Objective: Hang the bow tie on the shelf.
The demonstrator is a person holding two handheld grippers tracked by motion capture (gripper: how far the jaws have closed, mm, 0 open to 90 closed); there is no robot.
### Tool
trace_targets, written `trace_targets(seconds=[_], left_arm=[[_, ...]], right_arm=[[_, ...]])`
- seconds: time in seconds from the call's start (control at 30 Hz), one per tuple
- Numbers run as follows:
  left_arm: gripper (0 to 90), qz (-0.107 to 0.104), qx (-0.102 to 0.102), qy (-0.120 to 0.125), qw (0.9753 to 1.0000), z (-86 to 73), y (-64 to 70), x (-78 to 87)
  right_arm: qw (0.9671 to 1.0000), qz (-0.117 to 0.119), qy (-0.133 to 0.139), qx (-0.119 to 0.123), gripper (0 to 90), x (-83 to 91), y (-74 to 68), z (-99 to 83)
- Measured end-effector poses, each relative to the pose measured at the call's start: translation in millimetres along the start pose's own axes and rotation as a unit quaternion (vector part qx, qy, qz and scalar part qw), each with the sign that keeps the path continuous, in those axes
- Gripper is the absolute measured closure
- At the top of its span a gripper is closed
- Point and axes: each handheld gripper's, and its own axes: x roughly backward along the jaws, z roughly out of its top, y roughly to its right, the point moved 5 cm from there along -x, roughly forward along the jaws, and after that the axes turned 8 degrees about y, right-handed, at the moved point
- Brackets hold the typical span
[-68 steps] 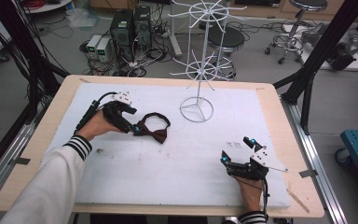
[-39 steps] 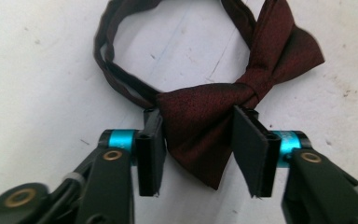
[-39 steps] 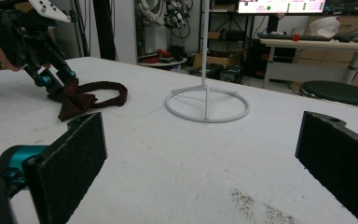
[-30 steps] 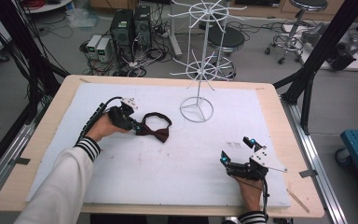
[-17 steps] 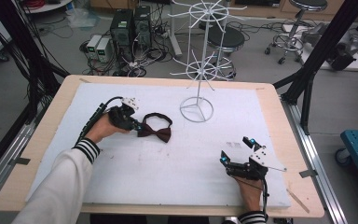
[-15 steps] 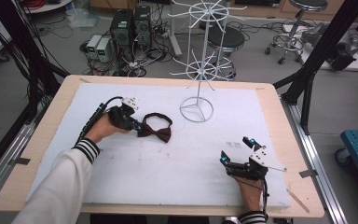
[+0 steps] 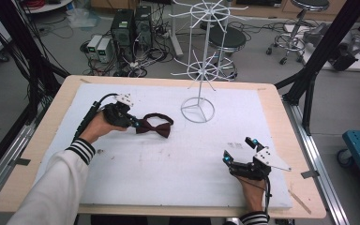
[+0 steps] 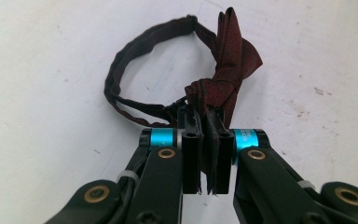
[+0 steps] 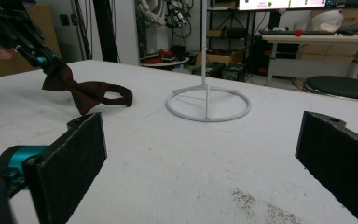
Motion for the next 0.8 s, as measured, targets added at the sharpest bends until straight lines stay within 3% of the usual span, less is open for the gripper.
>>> trace_targets(seconds=[0.3,0.5,0.8], left_arm=[[85.9,0.003,-0.001,0.028,0.9996,3.0,7.6,16.7],[85.9,-0.007,-0.013,0.046,0.9988,6.1,16.2,26.4],[85.9,-0.015,-0.021,0.080,0.9964,11.0,32.7,36.8]], right_arm=[[0.9999,0.008,0.009,-0.004,1.1,-1.5,1.2,15.8],[0.9985,0.045,0.010,-0.028,1.1,-5.4,-0.8,33.8],[0.9948,0.096,-0.008,-0.033,1.2,-15.8,-9.6,49.0]])
